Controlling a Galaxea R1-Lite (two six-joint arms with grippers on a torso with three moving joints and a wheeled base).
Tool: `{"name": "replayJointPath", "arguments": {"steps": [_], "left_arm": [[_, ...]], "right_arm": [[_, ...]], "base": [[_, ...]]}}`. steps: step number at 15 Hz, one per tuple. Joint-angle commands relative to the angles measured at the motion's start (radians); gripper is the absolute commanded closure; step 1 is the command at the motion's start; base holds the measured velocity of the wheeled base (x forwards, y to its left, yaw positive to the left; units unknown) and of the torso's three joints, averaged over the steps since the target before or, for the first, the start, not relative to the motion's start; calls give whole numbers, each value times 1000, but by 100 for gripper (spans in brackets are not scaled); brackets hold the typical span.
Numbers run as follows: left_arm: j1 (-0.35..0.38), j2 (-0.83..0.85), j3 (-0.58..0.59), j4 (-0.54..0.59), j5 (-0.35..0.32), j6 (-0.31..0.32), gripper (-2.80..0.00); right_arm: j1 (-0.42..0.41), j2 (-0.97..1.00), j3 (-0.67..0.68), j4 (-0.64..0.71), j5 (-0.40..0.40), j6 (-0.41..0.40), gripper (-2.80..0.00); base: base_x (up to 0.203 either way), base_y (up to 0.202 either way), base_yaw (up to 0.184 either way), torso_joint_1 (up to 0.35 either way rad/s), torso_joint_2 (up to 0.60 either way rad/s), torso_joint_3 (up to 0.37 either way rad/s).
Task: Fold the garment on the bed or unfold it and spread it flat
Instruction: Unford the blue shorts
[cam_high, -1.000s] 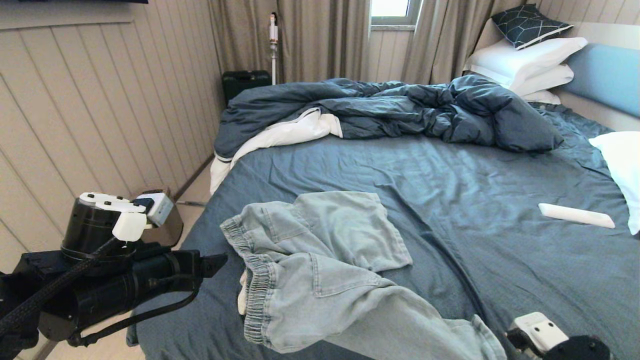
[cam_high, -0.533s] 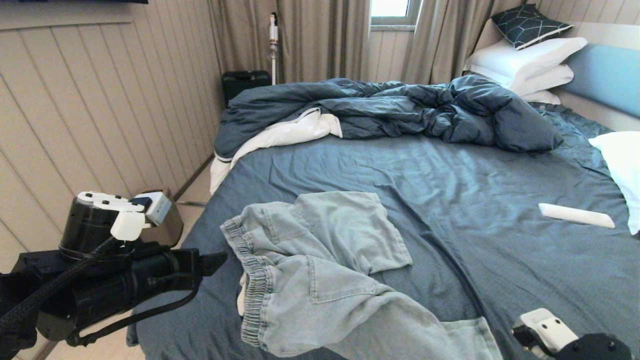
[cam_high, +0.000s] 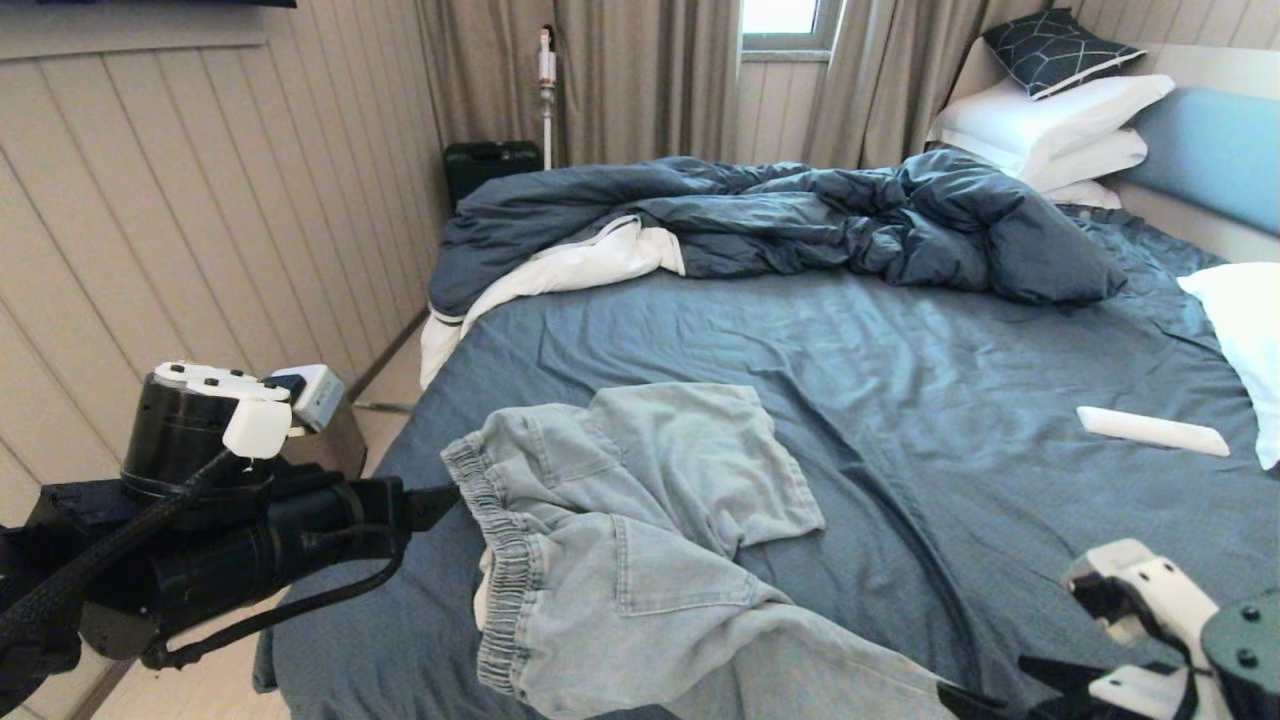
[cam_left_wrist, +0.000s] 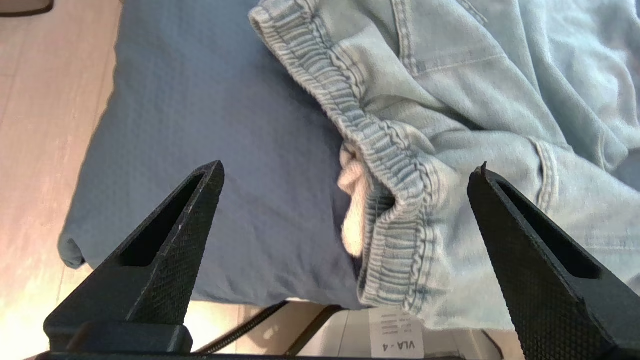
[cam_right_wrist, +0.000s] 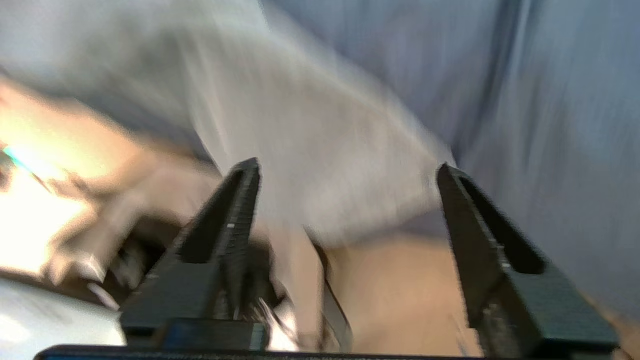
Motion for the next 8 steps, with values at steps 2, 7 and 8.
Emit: {"name": "replayJointPath", "arguments": {"steps": [2,7,8], "left_arm": [[14,64,-123,22,1,-3,0],[133,272,-378,135,-73,-30,0],[183,327,-415,144,-94,-33,0]], "right_arm": [[-86,129,-257,47,15,0,0],[-240,579,-696,94,120,1,0],[-267,680,-798,99,134,4,0]], "base": [[0,0,0,0,0,0],[0,0,0,0,0,0],[0,0,0,0,0,0]]}}
